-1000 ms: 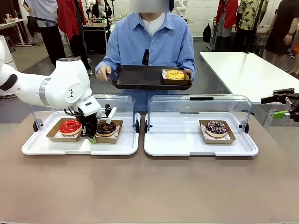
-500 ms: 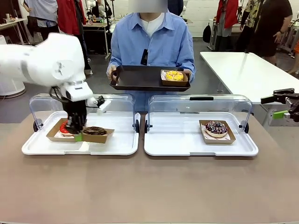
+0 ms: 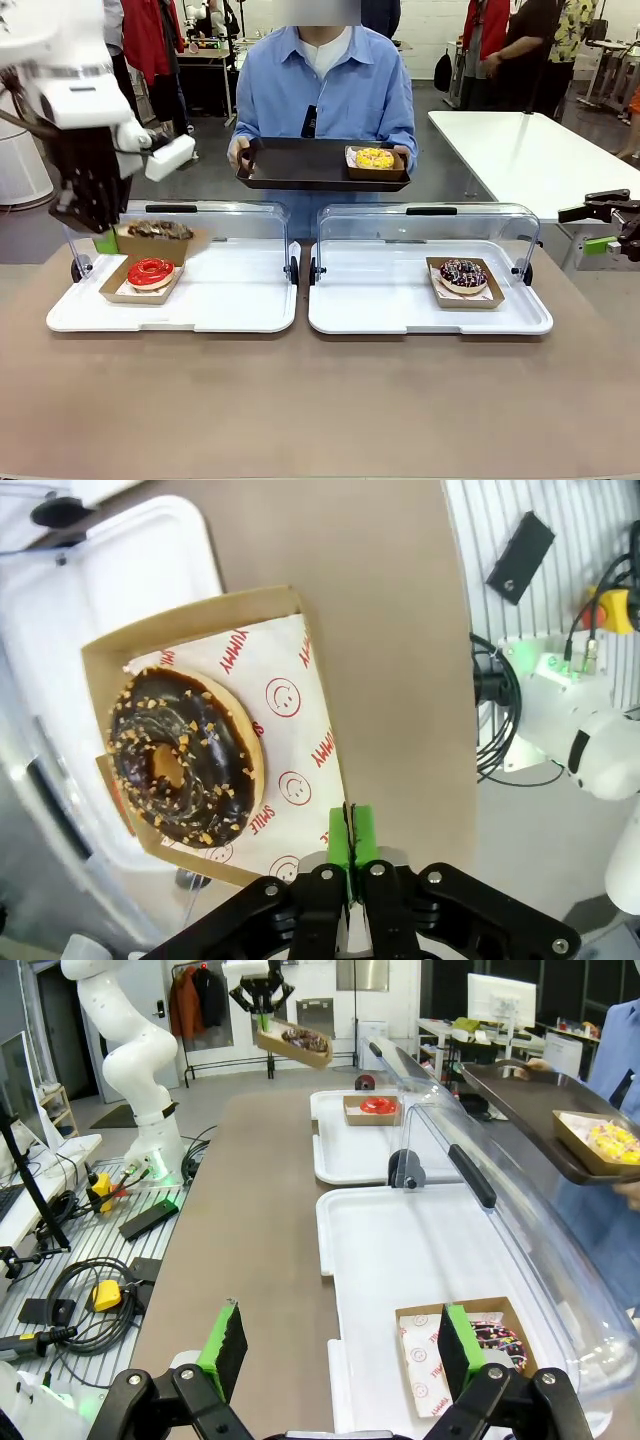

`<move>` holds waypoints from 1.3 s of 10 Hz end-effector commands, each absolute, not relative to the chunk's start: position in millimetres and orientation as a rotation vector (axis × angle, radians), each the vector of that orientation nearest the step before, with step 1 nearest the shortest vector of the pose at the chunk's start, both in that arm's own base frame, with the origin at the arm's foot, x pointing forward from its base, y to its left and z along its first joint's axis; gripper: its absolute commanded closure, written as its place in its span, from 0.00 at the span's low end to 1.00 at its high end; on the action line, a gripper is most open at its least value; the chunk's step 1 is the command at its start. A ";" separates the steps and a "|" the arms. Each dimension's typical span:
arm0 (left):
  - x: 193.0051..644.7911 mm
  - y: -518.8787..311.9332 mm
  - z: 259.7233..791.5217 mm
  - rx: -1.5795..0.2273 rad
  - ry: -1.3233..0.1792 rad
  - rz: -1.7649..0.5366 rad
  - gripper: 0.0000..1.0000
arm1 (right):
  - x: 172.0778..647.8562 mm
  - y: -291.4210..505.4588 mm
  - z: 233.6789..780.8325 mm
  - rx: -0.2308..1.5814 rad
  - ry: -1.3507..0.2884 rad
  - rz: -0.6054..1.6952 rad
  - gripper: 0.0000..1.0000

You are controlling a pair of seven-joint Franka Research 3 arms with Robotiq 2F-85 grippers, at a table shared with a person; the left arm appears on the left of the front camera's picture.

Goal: Provide the desired donut to the person.
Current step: Pick up and lift the Paper togo box containing the Donut pointed at by the person, then place the picked Paper togo box onto the Handle tray extended by the person.

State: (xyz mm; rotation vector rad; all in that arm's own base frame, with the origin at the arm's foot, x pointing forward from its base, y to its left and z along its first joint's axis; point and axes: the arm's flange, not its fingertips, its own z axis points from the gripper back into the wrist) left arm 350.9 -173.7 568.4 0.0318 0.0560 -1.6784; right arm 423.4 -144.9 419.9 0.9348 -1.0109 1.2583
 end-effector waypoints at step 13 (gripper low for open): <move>388.1 -170.4 617.8 0.043 -0.060 -1.592 1.00 | 421.0 -145.0 419.8 0.936 -1.018 1.257 0.00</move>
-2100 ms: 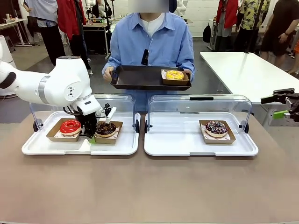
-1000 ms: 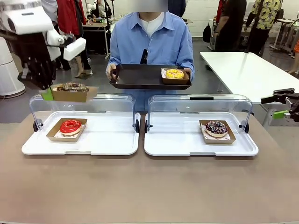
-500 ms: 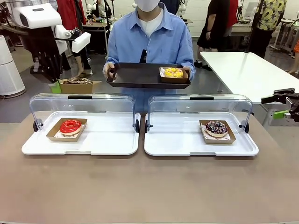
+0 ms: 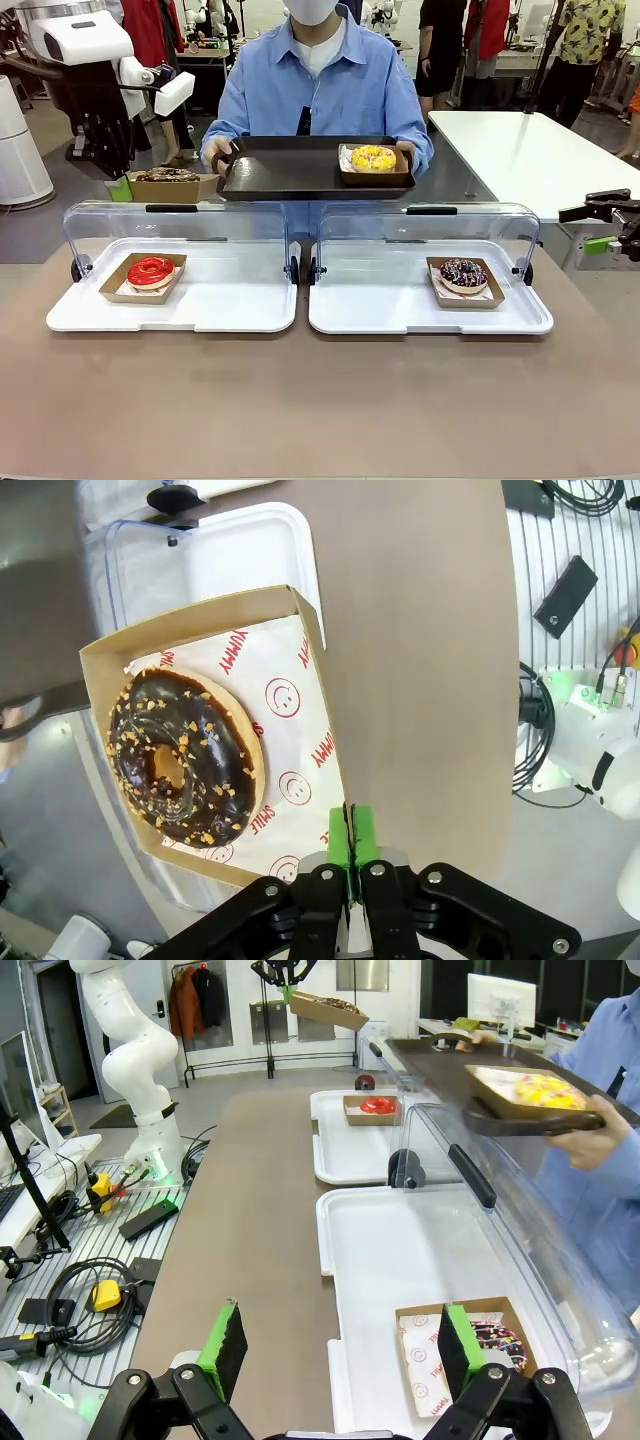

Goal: Provide the desired donut to the person.
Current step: Place the picked Paper togo box onto the Handle tray extended by the person.

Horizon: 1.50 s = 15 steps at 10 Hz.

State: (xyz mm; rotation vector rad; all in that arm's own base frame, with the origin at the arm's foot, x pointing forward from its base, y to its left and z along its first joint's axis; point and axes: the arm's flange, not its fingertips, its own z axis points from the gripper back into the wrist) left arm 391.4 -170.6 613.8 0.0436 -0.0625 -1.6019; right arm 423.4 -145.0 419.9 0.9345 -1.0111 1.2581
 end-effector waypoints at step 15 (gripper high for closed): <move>436.5 -199.1 662.2 0.001 -0.085 -1.688 0.99 | 421.0 -145.0 419.8 0.936 -1.018 1.257 0.00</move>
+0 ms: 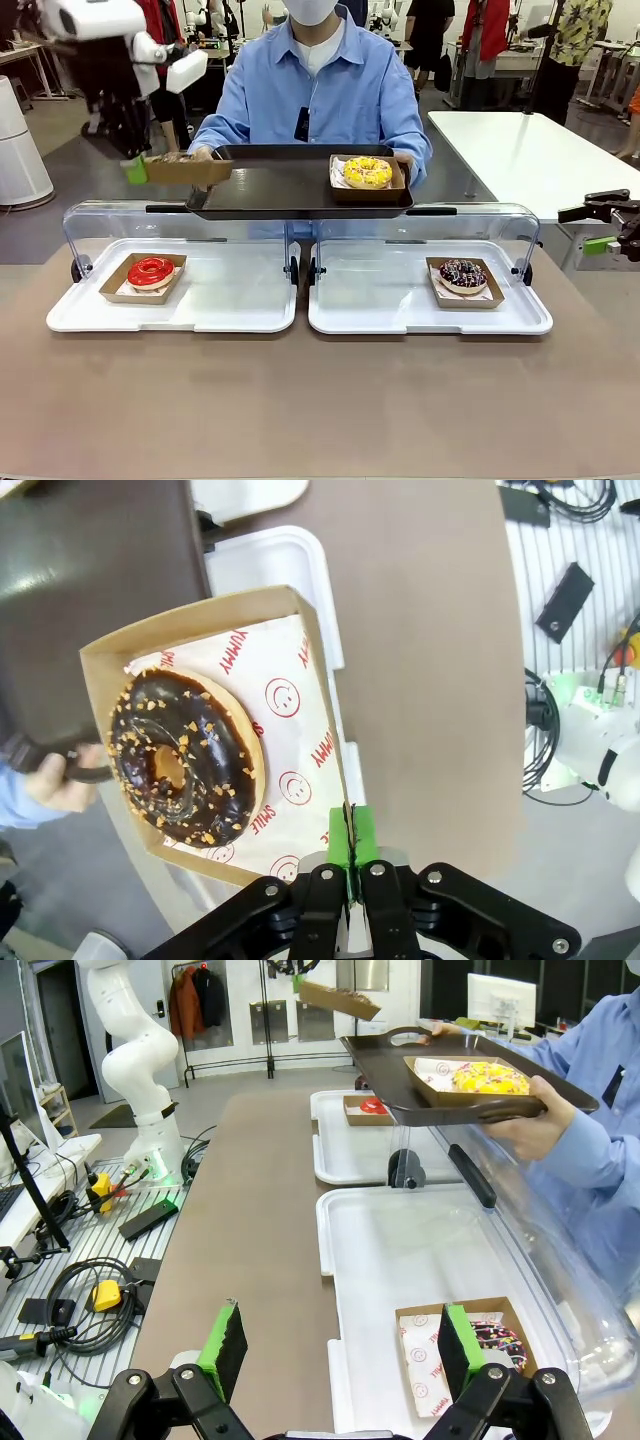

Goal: Provide the desired donut to the person.
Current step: Place the picked Paper togo box onto the Handle tray extended by the person.

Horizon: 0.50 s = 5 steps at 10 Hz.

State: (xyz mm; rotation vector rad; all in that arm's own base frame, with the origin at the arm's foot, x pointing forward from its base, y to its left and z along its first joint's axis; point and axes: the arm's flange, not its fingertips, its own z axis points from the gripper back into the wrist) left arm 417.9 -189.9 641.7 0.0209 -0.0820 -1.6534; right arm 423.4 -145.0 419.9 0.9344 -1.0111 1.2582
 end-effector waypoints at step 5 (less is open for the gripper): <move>508.5 -263.9 689.9 -0.043 -0.088 -1.811 0.99 | 421.0 -145.0 419.8 0.936 -1.018 1.257 0.00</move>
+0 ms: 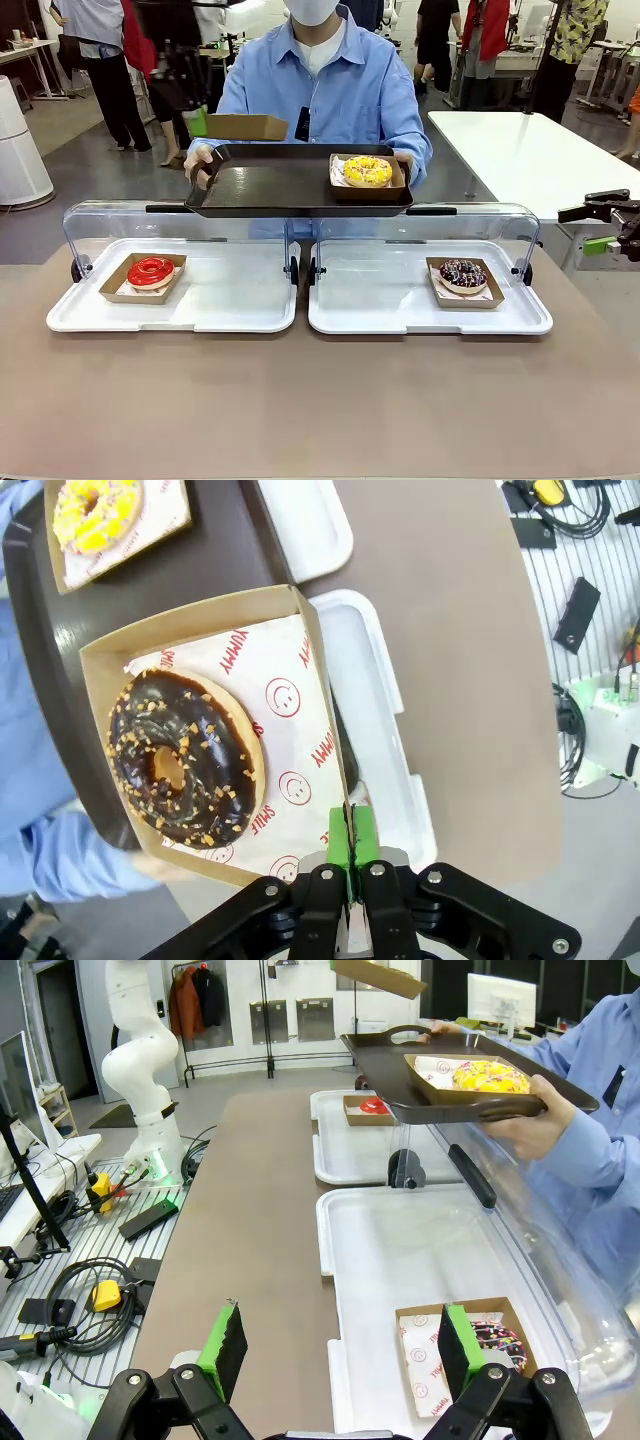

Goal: Provide the desired donut to the person.
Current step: Place the picked Paper togo box onto the Handle tray extended by the person.

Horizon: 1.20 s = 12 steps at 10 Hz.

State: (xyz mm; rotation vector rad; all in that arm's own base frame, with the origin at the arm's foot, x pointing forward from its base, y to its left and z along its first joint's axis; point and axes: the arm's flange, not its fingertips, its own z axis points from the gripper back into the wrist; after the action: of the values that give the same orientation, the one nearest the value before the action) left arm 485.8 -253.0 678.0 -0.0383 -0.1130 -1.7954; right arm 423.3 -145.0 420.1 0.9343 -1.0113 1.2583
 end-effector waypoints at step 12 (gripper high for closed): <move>606.4 -284.2 612.3 -0.073 0.037 -1.710 0.99 | 421.0 -145.0 419.8 0.936 -1.018 1.257 0.00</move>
State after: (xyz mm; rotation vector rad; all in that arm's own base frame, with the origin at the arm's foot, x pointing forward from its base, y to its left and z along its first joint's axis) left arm 594.8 -281.1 600.8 -0.0735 0.0183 -1.7357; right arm 423.0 -145.7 420.1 0.9332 -1.0119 1.2570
